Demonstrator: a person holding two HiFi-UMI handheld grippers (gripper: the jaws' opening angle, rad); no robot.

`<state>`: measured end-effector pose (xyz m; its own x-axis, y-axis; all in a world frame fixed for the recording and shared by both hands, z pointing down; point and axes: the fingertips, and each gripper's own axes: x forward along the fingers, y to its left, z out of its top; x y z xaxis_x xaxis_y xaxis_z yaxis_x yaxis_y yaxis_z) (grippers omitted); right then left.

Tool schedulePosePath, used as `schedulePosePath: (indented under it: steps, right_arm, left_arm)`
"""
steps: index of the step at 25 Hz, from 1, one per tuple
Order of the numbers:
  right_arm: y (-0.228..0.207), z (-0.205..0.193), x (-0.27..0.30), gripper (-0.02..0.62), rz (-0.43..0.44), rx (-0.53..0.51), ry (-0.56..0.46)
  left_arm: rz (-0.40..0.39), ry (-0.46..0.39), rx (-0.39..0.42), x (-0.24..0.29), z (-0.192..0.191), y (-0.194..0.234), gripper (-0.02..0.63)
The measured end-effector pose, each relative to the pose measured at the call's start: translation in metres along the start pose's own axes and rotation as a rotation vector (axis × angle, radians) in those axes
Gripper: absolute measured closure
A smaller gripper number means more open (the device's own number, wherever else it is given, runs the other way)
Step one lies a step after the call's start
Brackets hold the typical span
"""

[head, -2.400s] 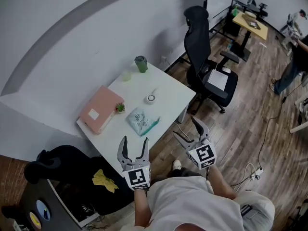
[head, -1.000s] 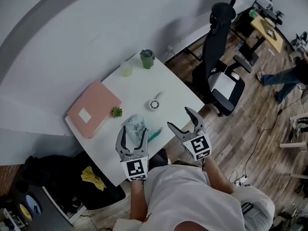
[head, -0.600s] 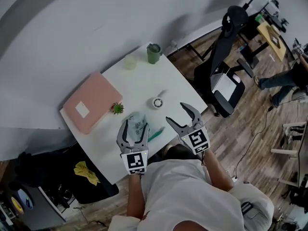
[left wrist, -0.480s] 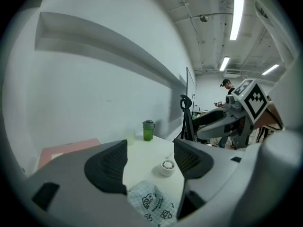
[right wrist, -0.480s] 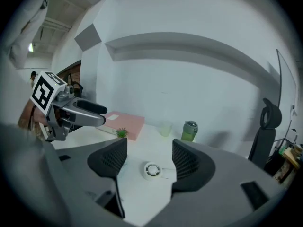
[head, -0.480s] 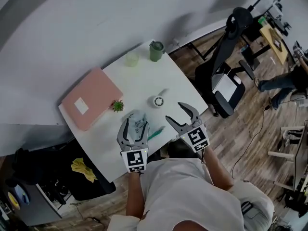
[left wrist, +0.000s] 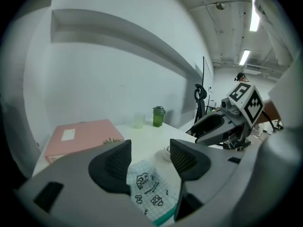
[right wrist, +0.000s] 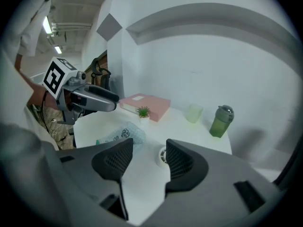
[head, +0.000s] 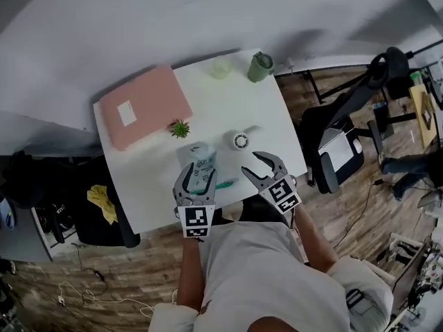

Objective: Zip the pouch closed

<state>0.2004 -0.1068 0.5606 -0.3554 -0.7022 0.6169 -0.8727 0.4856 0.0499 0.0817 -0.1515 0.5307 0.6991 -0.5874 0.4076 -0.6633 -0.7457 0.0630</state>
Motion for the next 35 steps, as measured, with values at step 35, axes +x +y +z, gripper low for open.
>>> schedulePosePath:
  steps: [35]
  right_arm:
    - [0.069, -0.118, 0.049, 0.511, 0.774, -0.531, 0.201]
  left_arm:
    - [0.381, 0.224, -0.345, 0.016, -0.155, -0.108, 0.442]
